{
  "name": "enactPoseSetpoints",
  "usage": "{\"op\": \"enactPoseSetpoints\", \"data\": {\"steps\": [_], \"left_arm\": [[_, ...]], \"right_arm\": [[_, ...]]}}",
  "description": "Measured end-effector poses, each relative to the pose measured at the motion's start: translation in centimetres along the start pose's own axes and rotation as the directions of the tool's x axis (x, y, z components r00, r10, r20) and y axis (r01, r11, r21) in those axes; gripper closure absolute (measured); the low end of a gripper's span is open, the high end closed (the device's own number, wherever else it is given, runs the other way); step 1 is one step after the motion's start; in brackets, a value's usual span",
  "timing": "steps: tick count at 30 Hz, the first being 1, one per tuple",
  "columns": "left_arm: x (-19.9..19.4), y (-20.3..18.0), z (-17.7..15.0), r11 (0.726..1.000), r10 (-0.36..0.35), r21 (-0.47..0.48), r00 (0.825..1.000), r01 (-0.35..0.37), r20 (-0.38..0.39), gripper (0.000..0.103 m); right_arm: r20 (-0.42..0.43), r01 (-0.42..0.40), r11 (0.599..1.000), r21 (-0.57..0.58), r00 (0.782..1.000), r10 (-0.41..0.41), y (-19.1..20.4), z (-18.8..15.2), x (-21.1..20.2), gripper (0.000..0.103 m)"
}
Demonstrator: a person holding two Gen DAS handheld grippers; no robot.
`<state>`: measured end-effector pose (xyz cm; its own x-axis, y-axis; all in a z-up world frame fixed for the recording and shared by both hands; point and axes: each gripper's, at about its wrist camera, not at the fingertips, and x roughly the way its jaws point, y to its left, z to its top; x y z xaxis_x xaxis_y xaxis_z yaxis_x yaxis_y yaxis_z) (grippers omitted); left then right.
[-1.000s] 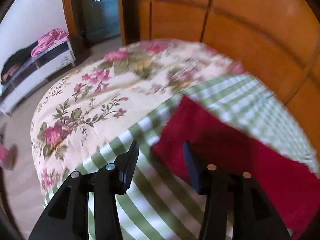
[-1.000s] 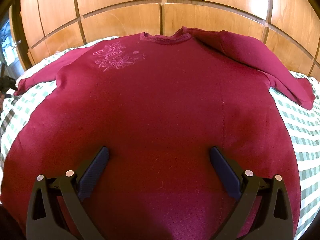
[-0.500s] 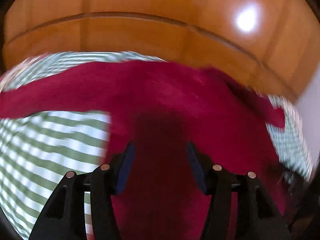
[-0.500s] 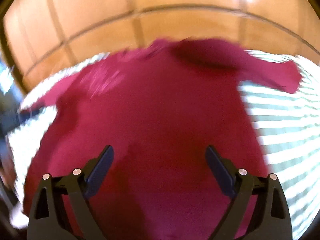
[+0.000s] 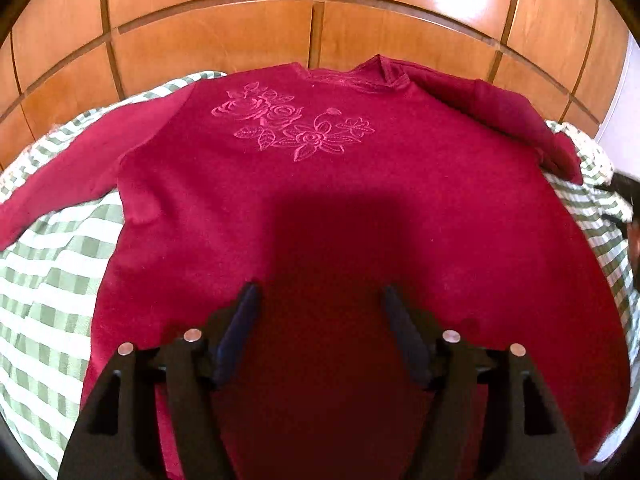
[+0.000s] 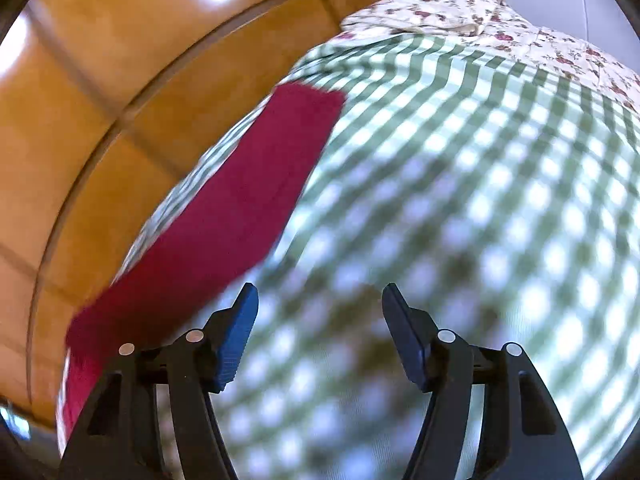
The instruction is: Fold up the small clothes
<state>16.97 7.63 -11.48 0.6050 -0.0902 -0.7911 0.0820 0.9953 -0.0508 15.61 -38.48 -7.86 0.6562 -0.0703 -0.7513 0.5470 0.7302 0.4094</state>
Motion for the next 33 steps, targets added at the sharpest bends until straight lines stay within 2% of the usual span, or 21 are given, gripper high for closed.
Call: {"op": "enactPoseSetpoints", "data": {"steps": [4, 6, 9, 10, 11, 12, 13, 14, 15, 16, 19, 21, 23, 25, 26, 27, 29, 33], "left_arm": [[0.4, -0.2, 0.0, 1.000, 0.008, -0.002, 1.000, -0.008, -0.002, 0.032], [0.6, -0.3, 0.2, 1.000, 0.014, 0.001, 1.000, -0.014, -0.003, 0.031], [0.8, -0.3, 0.4, 1.000, 0.022, 0.005, 1.000, -0.022, -0.004, 0.029], [0.8, -0.3, 0.3, 1.000, 0.025, 0.007, 1.000, -0.025, -0.005, 0.029], [0.9, -0.4, 0.5, 1.000, 0.028, 0.008, 1.000, -0.028, -0.006, 0.029], [0.9, -0.4, 0.4, 1.000, 0.028, 0.008, 1.000, -0.028, -0.006, 0.029], [0.9, -0.4, 0.4, 1.000, 0.027, 0.006, 1.000, -0.027, -0.005, 0.028], [0.9, -0.4, 0.4, 1.000, 0.027, 0.005, 1.000, -0.026, -0.005, 0.028], [1.0, -0.4, 0.4, 1.000, 0.026, 0.005, 1.000, -0.026, -0.005, 0.028], [0.9, -0.4, 0.4, 1.000, 0.026, 0.005, 1.000, -0.026, -0.005, 0.028], [0.9, -0.4, 0.4, 1.000, 0.026, 0.005, 1.000, -0.025, -0.003, 0.028], [1.0, -0.4, 0.4, 1.000, 0.027, 0.006, 1.000, -0.027, -0.001, 0.028], [1.0, -0.4, 0.4, 1.000, 0.026, 0.005, 1.000, -0.026, -0.001, 0.028], [1.0, -0.5, 0.4, 1.000, 0.029, 0.007, 1.000, -0.029, -0.002, 0.028], [1.0, -0.5, 0.4, 0.999, 0.032, 0.009, 0.999, -0.032, -0.003, 0.027], [1.0, -0.6, 0.4, 0.999, 0.033, 0.010, 0.999, -0.033, -0.004, 0.027], [1.0, -0.6, 0.5, 0.999, 0.037, 0.011, 0.999, -0.037, -0.006, 0.027], [1.1, -0.7, 0.5, 0.999, 0.047, 0.015, 0.999, -0.047, -0.008, 0.026]], "right_arm": [[0.013, 0.028, 0.996, 0.083, 0.999, -0.029, 0.0, 5.0, 3.9, 0.039], [0.009, 0.041, 0.994, 0.101, 0.999, -0.042, 0.1, 6.4, 5.2, 0.039], [0.009, 0.081, 0.993, 0.087, 0.997, -0.082, 0.9, 8.4, 7.0, 0.039], [0.001, 0.100, 0.993, 0.060, 0.995, -0.101, 1.4, 8.9, 7.4, 0.042], [-0.007, 0.122, 0.992, 0.031, 0.993, -0.122, 1.8, 9.3, 7.6, 0.054], [-0.016, 0.140, 0.990, -0.012, 0.990, -0.141, 2.2, 9.7, 7.6, 0.070], [-0.019, 0.139, 0.990, -0.036, 0.990, -0.139, 2.2, 10.3, 7.2, 0.080], [-0.002, 0.161, 0.984, -0.082, 0.987, -0.162, 2.7, 10.8, 6.3, 0.093], [0.025, 0.181, 0.978, -0.100, 0.983, -0.180, 2.6, 11.0, 5.3, 0.102], [0.076, 0.202, 0.973, -0.107, 0.978, -0.195, 2.3, 11.6, 3.7, 0.103], [0.171, 0.231, 0.973, -0.005, 0.959, -0.227, -0.5, 13.3, -0.4, 0.103], [0.188, 0.246, 0.967, 0.068, 0.949, -0.255, -3.1, 14.6, -1.5, 0.103], [0.132, 0.160, 0.980, 0.121, 0.976, -0.176, -5.5, 14.6, -1.3, 0.103], [0.095, 0.101, 0.982, 0.161, 0.989, -0.118, -6.8, 13.6, -0.4, 0.103], [0.090, 0.073, 0.983, 0.167, 0.992, -0.089, -6.8, 12.9, 0.0, 0.091], [0.082, 0.050, 0.983, 0.177, 0.994, -0.066, -6.9, 12.1, 0.2, 0.065], [0.076, -0.004, 0.977, 0.215, 0.997, -0.012, -6.7, 11.5, 1.5, 0.039], [0.059, -0.054, 0.983, 0.177, 0.997, 0.044, -4.0, 10.7, 4.3, 0.039]]}}
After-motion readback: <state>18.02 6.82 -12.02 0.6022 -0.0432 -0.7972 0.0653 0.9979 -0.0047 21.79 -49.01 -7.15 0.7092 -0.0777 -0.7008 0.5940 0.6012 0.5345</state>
